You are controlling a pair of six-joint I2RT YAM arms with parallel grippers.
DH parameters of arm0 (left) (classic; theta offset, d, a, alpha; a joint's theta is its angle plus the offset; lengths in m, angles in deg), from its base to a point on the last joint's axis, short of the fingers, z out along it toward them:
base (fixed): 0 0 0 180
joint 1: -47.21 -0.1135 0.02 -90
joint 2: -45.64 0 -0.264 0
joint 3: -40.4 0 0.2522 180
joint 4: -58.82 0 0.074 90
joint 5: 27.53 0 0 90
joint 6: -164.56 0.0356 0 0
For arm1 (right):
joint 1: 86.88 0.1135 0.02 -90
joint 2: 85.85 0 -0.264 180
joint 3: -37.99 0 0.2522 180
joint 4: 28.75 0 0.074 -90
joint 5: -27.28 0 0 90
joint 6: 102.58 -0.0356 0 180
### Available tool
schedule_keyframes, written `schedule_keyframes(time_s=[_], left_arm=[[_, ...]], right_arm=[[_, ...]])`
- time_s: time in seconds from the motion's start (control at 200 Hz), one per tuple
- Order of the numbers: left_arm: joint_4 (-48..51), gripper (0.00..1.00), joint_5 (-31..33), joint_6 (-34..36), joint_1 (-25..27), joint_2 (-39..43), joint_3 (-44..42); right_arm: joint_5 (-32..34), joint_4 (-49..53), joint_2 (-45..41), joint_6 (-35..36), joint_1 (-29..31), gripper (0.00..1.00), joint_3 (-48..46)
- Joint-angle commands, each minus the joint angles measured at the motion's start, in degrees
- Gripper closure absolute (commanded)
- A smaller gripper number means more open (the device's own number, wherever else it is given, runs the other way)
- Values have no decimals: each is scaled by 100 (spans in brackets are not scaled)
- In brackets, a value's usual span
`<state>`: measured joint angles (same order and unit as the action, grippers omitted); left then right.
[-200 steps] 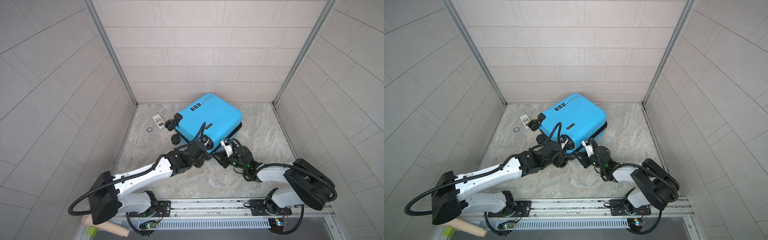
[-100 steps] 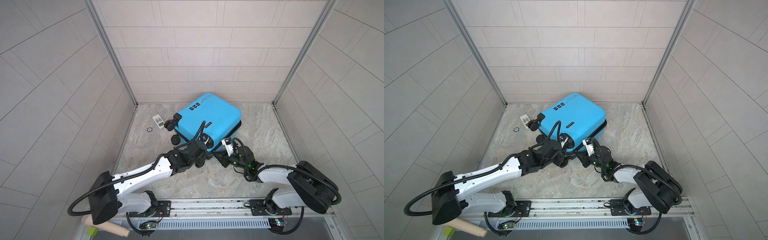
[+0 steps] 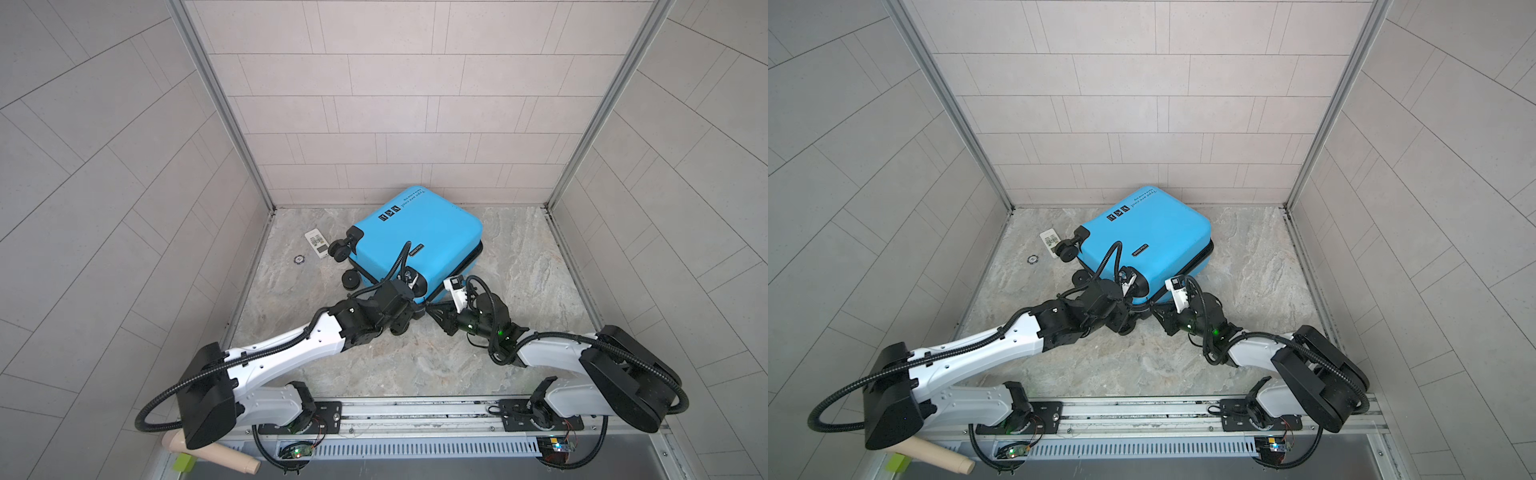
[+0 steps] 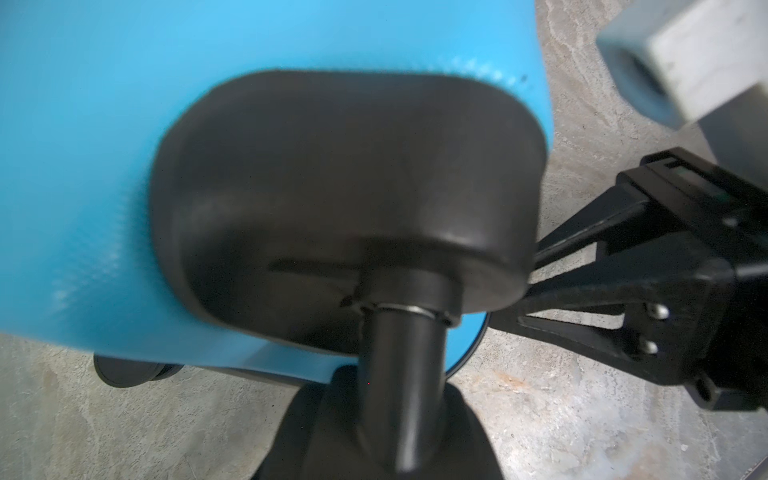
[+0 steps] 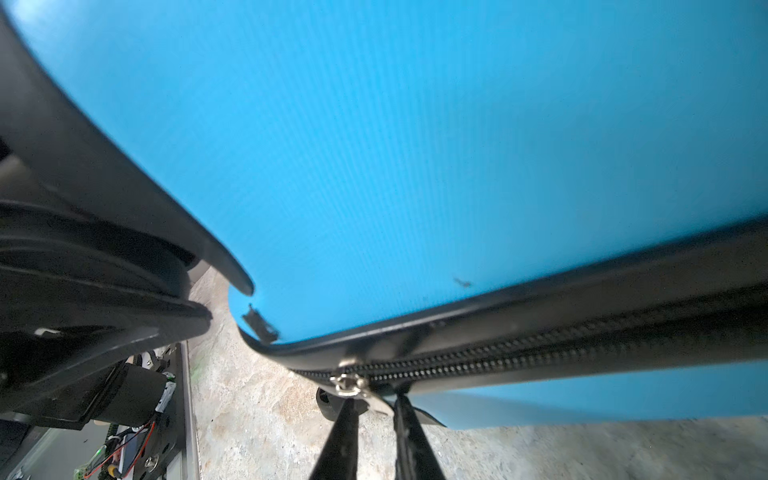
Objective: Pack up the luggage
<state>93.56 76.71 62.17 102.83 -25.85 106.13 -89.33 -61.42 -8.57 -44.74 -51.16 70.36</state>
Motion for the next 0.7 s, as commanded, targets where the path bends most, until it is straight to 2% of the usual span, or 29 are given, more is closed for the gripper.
schedule_keyframes(time_s=[0.0, 0.41, 0.49, 0.695], left_arm=[[-704, 100, 231, -233, 19, 182, 463], [-772, 100, 116, -252, 20, 108, 448], [-792, 100, 91, -260, 13, 108, 429], [-820, 100, 35, -295, 20, 143, 390]], right_arm=[[210, -521, -139, -103, 5, 79, 141], [94, -527, -80, -364, 98, 93, 301], [162, -468, -179, -374, 147, 93, 286], [464, -212, -354, -342, 211, 84, 264]])
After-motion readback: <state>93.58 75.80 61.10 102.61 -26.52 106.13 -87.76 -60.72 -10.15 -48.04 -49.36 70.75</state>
